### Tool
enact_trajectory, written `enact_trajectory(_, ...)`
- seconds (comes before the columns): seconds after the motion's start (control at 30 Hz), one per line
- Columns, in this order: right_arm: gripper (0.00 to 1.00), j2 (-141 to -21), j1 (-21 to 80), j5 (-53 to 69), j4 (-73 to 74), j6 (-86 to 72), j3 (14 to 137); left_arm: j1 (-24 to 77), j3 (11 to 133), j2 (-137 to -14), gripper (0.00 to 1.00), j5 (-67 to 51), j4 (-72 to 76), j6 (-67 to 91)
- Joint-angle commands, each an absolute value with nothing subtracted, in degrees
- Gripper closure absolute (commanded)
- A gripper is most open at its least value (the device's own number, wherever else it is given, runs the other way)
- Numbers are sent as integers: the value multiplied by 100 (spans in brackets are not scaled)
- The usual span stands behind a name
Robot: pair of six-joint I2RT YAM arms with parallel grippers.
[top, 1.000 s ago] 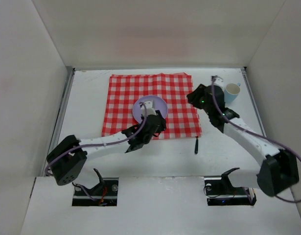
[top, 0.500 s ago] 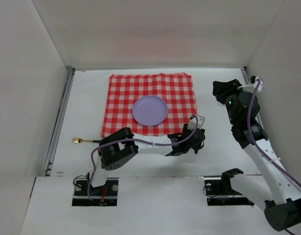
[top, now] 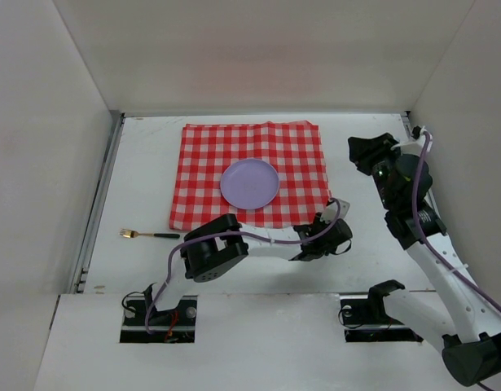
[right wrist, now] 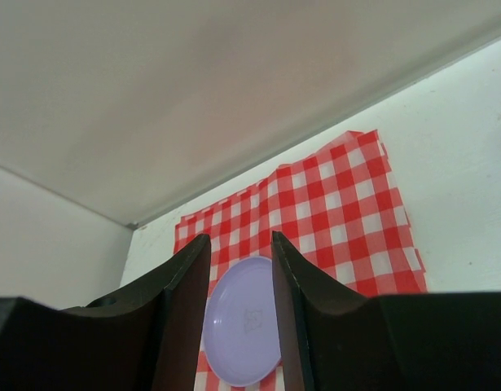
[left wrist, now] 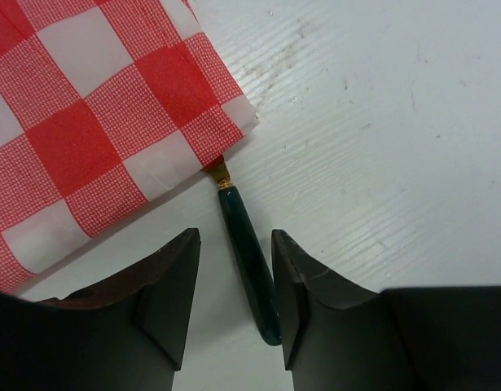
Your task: Set the dinner table for one person
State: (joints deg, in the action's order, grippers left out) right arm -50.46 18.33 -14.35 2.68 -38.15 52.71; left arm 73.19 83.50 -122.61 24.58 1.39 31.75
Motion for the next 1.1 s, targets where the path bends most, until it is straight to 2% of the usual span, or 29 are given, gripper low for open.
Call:
enact_trajectory(0.0,58,-4861,1894,-1345,123,-3735,5361,7378,8701,-12383,64,2426,-175,3243)
enact_trajectory(0.17,58,-4729,1929,-1283,70,-3788,5344,7448,8921,-12682,70,2487,-448,3340)
enact_trajectory(0.3,58,-4597,1920,-1274,62,-3806,5309,7492,8904,-12701,90,2417,-588,3436)
enact_trajectory(0.37,58,-4553,1903,-1274,62,-3832,5309,7536,8842,-12587,94,2321,-676,3428)
enact_trajectory(0.67,57,-4412,1867,-1239,132,-3920,5475,7774,7780,-11182,96,1424,-55,3217)
enact_trajectory(1.07,57,-4394,1876,-1283,255,-3867,5704,7265,7137,-9897,97,1976,1054,3103)
